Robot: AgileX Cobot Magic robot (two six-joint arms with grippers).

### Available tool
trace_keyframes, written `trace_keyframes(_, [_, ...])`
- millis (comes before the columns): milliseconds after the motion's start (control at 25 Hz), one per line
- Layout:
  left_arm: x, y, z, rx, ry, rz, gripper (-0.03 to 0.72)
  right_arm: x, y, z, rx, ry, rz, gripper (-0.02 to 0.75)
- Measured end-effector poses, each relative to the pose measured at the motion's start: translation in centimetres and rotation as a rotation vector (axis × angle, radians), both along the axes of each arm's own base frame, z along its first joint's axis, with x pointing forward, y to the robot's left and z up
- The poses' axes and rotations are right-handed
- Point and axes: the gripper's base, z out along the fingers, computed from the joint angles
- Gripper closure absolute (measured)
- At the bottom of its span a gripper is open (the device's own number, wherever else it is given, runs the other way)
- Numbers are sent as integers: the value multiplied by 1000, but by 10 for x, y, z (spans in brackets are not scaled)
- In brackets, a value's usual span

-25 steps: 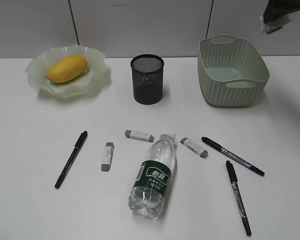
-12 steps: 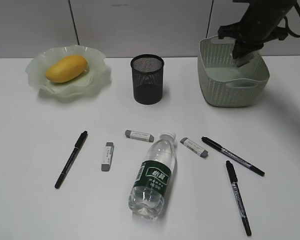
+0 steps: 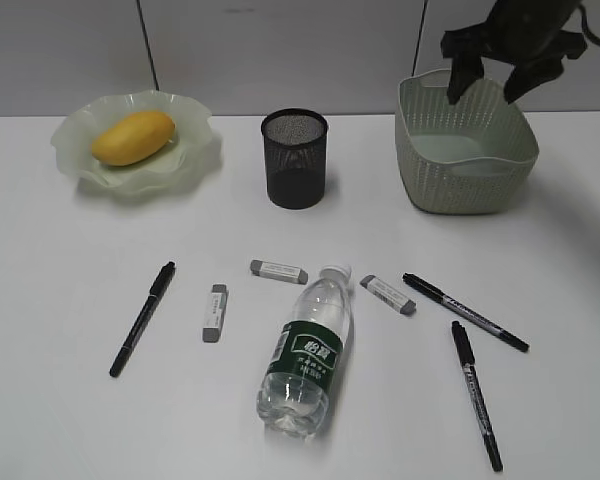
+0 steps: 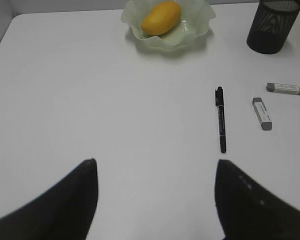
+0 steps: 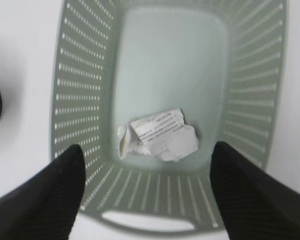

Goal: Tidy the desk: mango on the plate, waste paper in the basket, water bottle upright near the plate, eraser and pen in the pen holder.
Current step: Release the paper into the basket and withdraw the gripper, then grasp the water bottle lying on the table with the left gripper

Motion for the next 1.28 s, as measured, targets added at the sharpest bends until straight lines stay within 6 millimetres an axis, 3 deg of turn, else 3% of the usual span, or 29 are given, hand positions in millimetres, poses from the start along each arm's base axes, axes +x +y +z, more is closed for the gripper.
trace_keyframes(280, [0, 0, 0, 0, -1, 0, 138, -24, -8, 72, -35, -78, 2, 149])
trace_keyframes(360, [0, 0, 0, 0, -1, 0, 138, -42, -11, 95, -29, -108, 1, 152])
trace_keyframes(520, [0, 0, 0, 0, -1, 0, 138, -95, -20, 116, -35, -84, 4, 153])
trace_keyframes(920, [0, 0, 0, 0, -1, 0, 138, -255, -53, 99, -97, -41, 10, 153])
trace_keyframes(1280, [0, 0, 0, 0, -1, 0, 138, -367, -73, 73, -71, -206, 4, 153])
